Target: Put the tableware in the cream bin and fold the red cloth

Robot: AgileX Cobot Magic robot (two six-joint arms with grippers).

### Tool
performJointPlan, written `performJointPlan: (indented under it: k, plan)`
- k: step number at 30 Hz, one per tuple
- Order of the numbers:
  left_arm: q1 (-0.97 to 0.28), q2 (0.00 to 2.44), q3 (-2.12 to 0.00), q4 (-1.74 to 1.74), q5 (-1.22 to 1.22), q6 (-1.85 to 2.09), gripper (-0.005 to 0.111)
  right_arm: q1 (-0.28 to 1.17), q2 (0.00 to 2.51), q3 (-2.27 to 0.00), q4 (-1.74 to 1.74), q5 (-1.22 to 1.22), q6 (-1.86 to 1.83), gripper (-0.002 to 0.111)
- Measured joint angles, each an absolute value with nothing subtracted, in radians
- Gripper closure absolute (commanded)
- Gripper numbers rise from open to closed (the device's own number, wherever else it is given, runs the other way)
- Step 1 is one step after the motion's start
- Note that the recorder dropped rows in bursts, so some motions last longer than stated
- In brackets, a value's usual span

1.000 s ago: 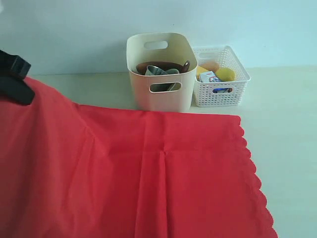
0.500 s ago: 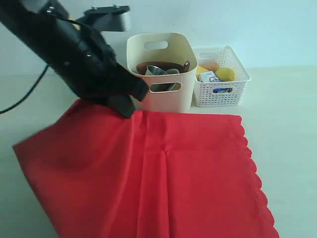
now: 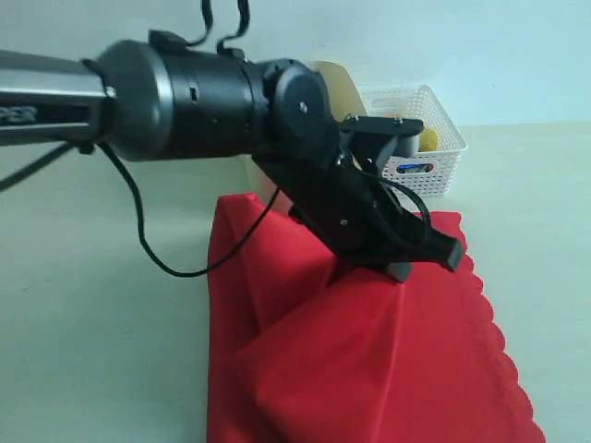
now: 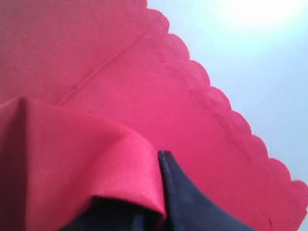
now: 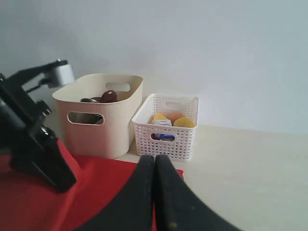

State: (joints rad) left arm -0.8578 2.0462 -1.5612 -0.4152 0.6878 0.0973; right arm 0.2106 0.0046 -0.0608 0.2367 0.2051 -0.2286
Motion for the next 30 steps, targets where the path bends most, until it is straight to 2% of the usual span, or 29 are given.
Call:
performJointPlan:
  k: [3, 4, 5, 11, 17, 23, 25, 30]
  plan:
    - [-0.858, 2.100, -1.574, -0.473, 0.629, 0.097, 0.044, 0.211, 0.005, -0.061, 0.237, 0.205, -0.229, 0.108]
    - [-0.858, 2.112, -1.574, -0.496, 0.617, 0.103, 0.034, 0.211, 0.005, -0.061, 0.237, 0.205, -0.229, 0.108]
    - [-0.858, 2.119, -1.574, -0.524, 0.608, 0.122, 0.030, 0.211, 0.005, -0.061, 0.237, 0.205, -0.229, 0.108]
    - [-0.889, 2.125, -1.578, -0.715, 0.611, 0.380, 0.044, 0.211, 0.005, -0.061, 0.237, 0.205, -0.229, 0.108]
    - [-0.965, 2.128, -1.578, -0.804, 0.639, 0.523, 0.040, 0.211, 0.005, -0.061, 0.237, 0.205, -0.229, 0.108]
    - [-0.976, 2.141, -1.579, -0.775, 0.750, 0.580, 0.040, 0.211, 0.005, -0.061, 0.237, 0.205, -0.229, 0.108]
    - [-0.976, 2.142, -1.579, -0.751, 0.748, 0.579, 0.036, 0.211, 0.005, -0.061, 0.237, 0.205, -0.229, 0.108]
    - [-0.976, 2.130, -1.579, -0.707, 0.670, 0.567, 0.015, 0.211, 0.010, -0.061, 0.237, 0.205, -0.229, 0.108]
